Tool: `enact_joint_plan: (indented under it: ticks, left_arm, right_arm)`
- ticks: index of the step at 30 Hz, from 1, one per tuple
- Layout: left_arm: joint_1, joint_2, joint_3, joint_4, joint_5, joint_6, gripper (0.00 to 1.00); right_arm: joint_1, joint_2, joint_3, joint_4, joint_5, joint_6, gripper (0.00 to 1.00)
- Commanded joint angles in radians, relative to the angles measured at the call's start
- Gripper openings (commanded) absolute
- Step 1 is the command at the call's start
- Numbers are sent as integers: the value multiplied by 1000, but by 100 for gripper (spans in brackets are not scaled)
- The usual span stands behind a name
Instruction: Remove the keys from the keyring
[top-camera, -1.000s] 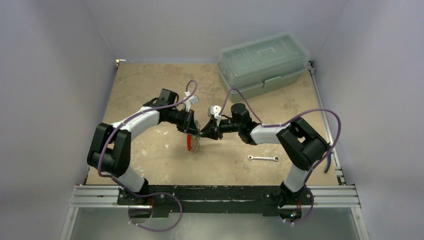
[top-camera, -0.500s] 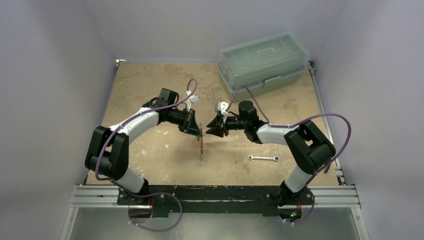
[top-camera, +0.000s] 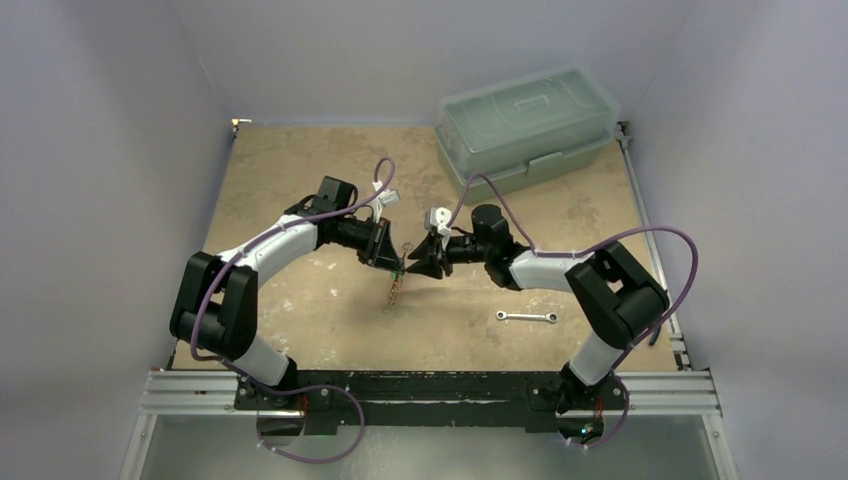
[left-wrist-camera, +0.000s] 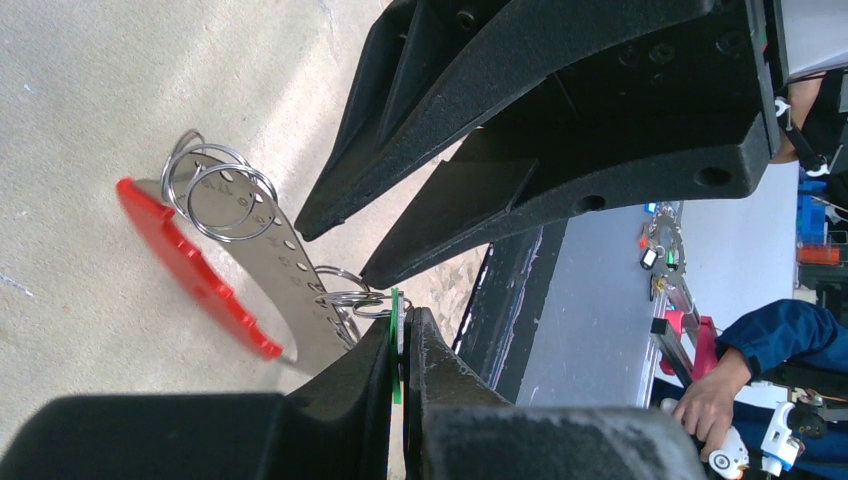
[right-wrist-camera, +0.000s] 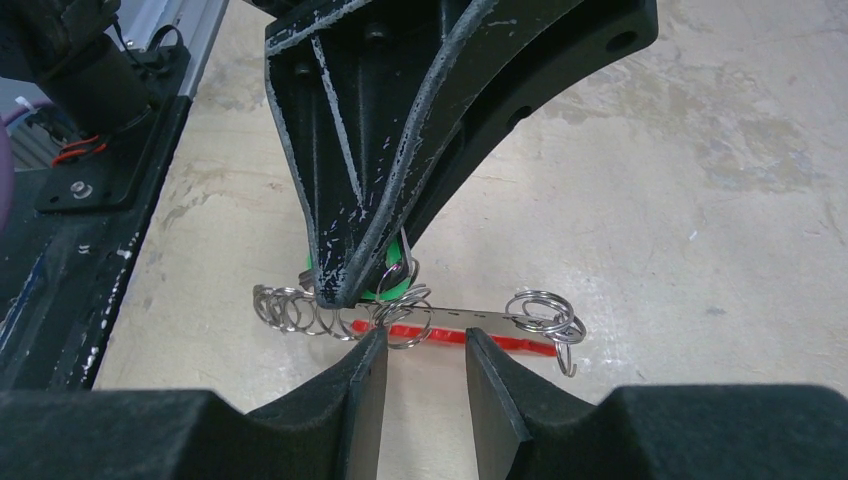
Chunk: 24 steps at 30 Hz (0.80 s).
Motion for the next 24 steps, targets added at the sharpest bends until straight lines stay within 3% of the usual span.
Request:
enact_joint_plan:
  ticks: [1, 14, 24]
  left_arm:
    - [-2, -13, 8, 34, 41, -3, 0]
    - [-2, -5, 12, 37, 49, -11, 0]
    - [-1, 3, 14, 40, 55, -18, 0]
  right_arm:
    - [6, 0, 16, 38, -27, 7, 37]
    - [14, -31, 0, 10, -85, -1, 38]
    - [16, -49, 31, -125, -113, -92, 51]
